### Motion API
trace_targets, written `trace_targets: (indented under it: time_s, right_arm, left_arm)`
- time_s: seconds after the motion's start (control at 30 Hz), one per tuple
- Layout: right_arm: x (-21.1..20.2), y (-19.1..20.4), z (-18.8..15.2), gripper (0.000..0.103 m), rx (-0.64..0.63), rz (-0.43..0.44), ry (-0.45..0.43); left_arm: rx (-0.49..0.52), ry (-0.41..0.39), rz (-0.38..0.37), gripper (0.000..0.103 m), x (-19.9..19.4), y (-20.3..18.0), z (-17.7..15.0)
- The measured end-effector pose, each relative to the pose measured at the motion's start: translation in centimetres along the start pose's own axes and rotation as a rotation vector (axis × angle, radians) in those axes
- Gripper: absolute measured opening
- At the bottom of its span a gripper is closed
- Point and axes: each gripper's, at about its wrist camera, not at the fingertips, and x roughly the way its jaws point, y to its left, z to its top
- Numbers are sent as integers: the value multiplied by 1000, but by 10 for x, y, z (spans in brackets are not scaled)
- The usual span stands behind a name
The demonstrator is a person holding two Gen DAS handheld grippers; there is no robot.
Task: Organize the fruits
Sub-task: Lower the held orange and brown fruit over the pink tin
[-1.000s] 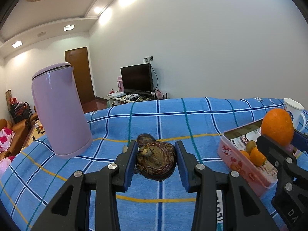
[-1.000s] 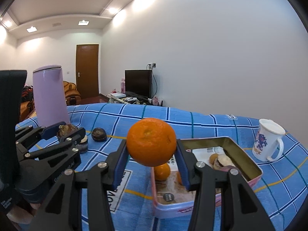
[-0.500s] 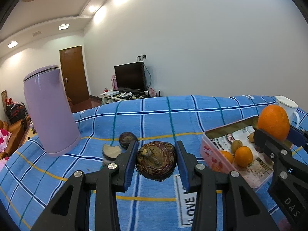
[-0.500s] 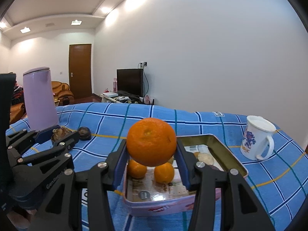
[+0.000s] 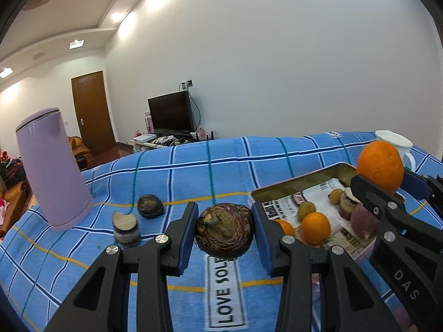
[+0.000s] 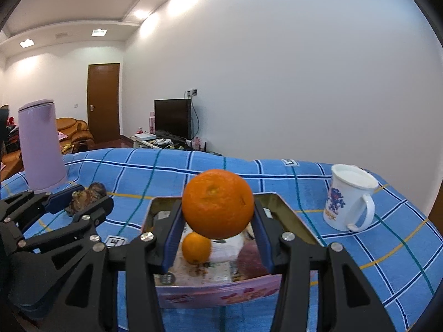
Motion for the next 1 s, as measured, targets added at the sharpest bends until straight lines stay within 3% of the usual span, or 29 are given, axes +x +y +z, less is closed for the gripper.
trace_targets:
  time_s: [1.0]
  right_arm:
    - [3, -73, -2, 50, 65, -148, 35]
  left_arm:
    - [28, 21, -148, 42, 25, -80, 19]
